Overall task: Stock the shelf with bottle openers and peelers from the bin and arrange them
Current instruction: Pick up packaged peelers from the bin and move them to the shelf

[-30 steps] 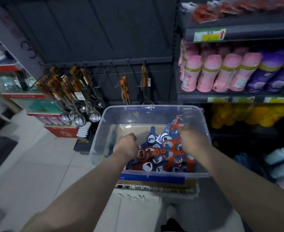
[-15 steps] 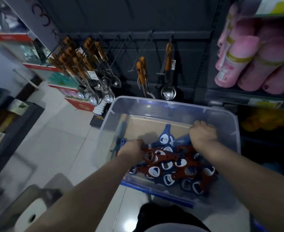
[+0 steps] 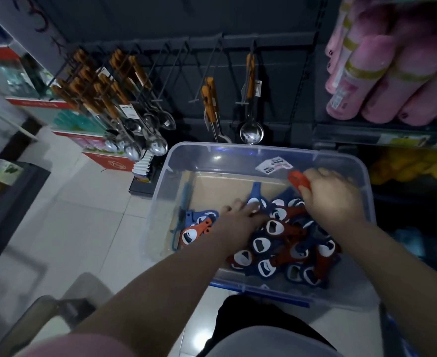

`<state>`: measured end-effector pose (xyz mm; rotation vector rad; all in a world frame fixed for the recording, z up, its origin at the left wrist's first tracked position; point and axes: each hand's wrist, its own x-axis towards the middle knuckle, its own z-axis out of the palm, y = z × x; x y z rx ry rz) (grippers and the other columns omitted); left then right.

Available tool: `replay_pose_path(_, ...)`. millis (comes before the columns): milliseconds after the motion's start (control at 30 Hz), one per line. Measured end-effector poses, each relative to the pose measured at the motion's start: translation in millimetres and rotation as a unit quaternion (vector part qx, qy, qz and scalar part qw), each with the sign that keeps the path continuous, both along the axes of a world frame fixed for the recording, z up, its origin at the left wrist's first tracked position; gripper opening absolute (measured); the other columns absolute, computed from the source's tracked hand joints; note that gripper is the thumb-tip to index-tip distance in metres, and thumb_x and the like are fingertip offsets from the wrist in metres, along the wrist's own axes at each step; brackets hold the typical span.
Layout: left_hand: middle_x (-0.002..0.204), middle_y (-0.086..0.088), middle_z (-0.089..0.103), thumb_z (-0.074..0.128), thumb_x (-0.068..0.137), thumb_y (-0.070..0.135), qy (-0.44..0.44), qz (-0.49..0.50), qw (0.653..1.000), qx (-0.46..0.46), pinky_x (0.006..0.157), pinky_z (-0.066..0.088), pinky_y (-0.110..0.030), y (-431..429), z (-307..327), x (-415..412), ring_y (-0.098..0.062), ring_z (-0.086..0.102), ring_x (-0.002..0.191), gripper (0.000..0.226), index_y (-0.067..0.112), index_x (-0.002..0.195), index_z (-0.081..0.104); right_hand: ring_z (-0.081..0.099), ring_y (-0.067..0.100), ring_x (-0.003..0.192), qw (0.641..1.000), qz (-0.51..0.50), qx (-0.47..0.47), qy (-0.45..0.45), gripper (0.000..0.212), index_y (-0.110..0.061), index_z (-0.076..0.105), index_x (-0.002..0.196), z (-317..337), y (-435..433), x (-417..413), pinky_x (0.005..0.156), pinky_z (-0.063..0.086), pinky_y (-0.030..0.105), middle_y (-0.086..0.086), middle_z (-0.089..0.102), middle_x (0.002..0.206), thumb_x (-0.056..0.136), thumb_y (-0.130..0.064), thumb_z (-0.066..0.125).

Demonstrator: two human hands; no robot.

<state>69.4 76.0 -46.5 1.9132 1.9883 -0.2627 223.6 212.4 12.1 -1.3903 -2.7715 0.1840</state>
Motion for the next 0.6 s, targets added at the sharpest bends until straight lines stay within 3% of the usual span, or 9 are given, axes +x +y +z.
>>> replay_pose_path(100, 0.159, -0.007, 0.012, 0.053, 0.092, 0.017, 0.023, 0.267, 0.963, 0.011, 0.109, 0.032, -0.046, -7.1, 6.2, -28.9, -0.034, 0.024, 0.138, 0.07, 0.025, 0.15, 0.016, 0.057, 0.028, 0.096, 1.0, 0.004, -0.011, 0.015, 0.021, -0.015, 0.056, 0.104, 0.5, -16.0, -9.4, 0.082, 0.041, 0.037, 0.006, 0.061, 0.1, 0.096, -0.032, 0.047)
replay_pose_path(200, 0.15, -0.021, 0.023, 0.043, 0.095, 0.012, 0.05, 0.435, 0.898, -0.046, 0.106, 0.037, -0.043, -19.8, 13.8, -43.0, -0.038, 0.035, 0.132, 0.049, 0.005, 0.141, 0.029, 0.059, 0.027, 0.1, 0.998, 0.012, -0.069, 0.007, 0.026, -0.02, 0.056, 0.115, -8.6, -30.5, -18.5, 0.083, 0.044, 0.035, 0.003, 0.062, 0.109, 0.097, -0.034, 0.043)
replay_pose_path(333, 0.135, -0.016, 0.041, 0.037, 0.096, 0.008, 0.116, 0.397, 0.904, -0.104, 0.097, 0.039, -0.037, -36.1, 1.6, -41.8, -0.029, 0.045, 0.121, 0.046, -0.003, 0.14, 0.029, 0.062, 0.025, 0.095, 0.995, 0.044, -0.091, -0.013, 0.022, -0.019, 0.055, 0.105, -23.9, -46.2, -27.6, 0.075, 0.044, 0.033, 0.003, 0.065, 0.103, 0.097, -0.035, 0.042)
replay_pose_path(433, 0.13, -0.016, 0.05, 0.048, 0.095, 0.013, 0.094, 0.418, 0.897, -0.113, 0.095, 0.043, -0.034, -41.6, -7.2, -54.1, -0.029, 0.05, 0.118, 0.048, -0.003, 0.137, 0.032, 0.063, 0.029, 0.092, 0.993, 0.033, -0.104, -0.035, 0.029, -0.018, 0.057, 0.11, -37.7, -52.0, -26.7, 0.076, 0.051, 0.036, 0.011, 0.067, 0.103, 0.097, -0.037, 0.039)
replay_pose_path(500, 0.127, -0.014, 0.054, 0.054, 0.094, 0.019, 0.068, 0.381, 0.913, -0.13, 0.096, 0.045, -0.033, -41.0, -5.5, -55.2, -0.027, 0.053, 0.117, 0.045, 0.002, 0.134, 0.042, 0.059, 0.029, 0.101, 0.991, 0.005, -0.11, -0.079, 0.03, -0.017, 0.058, 0.111, -45.5, -52.9, -24.6, 0.083, 0.051, 0.039, 0.011, 0.063, 0.11, 0.094, -0.036, 0.042)
replay_pose_path(600, 0.124, -0.013, 0.056, 0.044, 0.095, 0.02, 0.09, 0.309, 0.942, -0.091, 0.096, 0.043, -0.035, -34.3, 3.9, -49.0, -0.028, 0.052, 0.114, 0.036, 0.008, 0.128, 0.05, 0.05, 0.032, 0.117, 0.979, -0.084, -0.148, -0.11, 0.037, -0.012, 0.052, 0.123, -54.0, -50.9, -20.8, 0.093, 0.044, 0.043, 0.012, 0.054, 0.127, 0.095, -0.034, 0.042)
